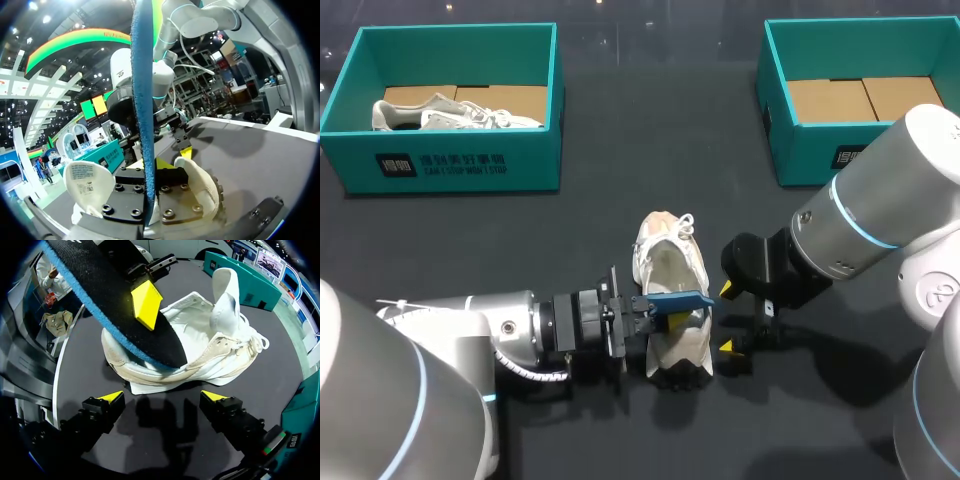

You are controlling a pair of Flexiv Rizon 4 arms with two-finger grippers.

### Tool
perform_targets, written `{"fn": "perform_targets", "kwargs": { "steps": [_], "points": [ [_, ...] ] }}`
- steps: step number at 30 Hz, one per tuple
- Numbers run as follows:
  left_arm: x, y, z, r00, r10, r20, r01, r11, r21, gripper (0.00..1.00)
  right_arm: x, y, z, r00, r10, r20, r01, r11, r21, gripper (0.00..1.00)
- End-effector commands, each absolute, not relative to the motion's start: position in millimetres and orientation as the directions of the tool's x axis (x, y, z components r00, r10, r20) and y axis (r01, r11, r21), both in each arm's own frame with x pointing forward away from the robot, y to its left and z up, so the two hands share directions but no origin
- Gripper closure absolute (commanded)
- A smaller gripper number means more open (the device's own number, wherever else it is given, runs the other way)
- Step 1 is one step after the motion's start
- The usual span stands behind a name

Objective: Take the shoe out of the shoebox, open the shoe tongue, remove and reinsert the insole, then place the shoe into the shoebox

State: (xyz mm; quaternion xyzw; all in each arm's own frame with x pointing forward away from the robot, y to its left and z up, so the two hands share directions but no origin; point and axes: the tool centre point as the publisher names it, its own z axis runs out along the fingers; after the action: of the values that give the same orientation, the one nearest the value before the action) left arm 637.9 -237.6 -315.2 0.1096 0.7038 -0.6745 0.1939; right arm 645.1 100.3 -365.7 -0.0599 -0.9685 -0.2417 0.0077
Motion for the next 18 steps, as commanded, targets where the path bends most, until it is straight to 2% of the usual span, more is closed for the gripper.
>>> {"fn": "perform_targets", "kwargs": {
  "steps": [1, 18],
  "points": [
    [645, -240, -323, -0.899, -0.109, -0.424, 0.417, 0.083, -0.905, 1.0, 644, 100, -366, -0.993, 0.113, 0.042, 0.12, 0.875, 0.469, 0.0],
    [666, -227, -347, -0.898, -0.105, -0.428, 0.409, 0.162, -0.898, 1.0, 644, 100, -366, -0.993, 0.113, 0.042, 0.12, 0.875, 0.469, 0.0]
  ]
}}
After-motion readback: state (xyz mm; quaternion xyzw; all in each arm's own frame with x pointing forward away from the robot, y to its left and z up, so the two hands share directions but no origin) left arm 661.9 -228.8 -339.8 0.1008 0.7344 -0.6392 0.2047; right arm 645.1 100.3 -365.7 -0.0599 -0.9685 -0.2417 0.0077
